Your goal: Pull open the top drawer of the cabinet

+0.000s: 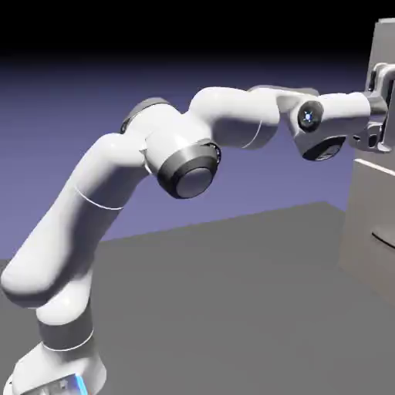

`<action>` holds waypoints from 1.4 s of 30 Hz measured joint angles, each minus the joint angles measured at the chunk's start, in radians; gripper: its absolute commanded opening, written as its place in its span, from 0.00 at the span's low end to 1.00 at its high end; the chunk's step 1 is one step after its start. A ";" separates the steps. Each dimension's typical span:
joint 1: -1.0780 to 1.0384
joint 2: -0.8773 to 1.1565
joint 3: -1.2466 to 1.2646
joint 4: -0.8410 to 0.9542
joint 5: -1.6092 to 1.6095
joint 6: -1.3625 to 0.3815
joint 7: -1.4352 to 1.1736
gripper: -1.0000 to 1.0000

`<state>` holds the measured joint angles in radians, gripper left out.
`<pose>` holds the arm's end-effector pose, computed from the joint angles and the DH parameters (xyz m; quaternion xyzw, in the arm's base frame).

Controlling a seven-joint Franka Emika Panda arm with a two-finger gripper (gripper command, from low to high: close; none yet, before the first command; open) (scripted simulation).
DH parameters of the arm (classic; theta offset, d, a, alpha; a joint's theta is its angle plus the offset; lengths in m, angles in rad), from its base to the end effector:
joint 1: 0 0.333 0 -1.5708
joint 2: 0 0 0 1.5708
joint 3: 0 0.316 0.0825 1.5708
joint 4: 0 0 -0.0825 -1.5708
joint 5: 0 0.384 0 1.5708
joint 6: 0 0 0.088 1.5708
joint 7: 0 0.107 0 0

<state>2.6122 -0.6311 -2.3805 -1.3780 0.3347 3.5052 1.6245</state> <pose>0.7249 -0.0664 0.5885 -0.2687 0.6545 -0.2694 0.6533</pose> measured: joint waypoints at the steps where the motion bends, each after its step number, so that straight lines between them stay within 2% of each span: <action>1: 0.028 -0.015 -0.030 0.036 0.003 -0.015 0.005 0.50; 8: 0.222 -0.118 -0.243 0.290 0.027 -0.122 0.038 0.50; 9: 0.243 -0.129 -0.265 0.317 0.030 -0.134 0.041 0.00; 11: 0.243 -0.129 -0.265 0.317 0.030 -0.134 0.041 0.00; 24: -0.096 0.078 0.052 -0.154 -0.090 0.052 0.114 0.00; 34: -0.441 0.257 0.301 -0.497 -0.219 0.153 0.306 0.00; 42: -0.731 0.378 0.504 -0.673 -0.344 0.194 0.499 0.00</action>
<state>1.8814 -0.2527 -1.8764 -2.0507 -0.0091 3.6990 2.1232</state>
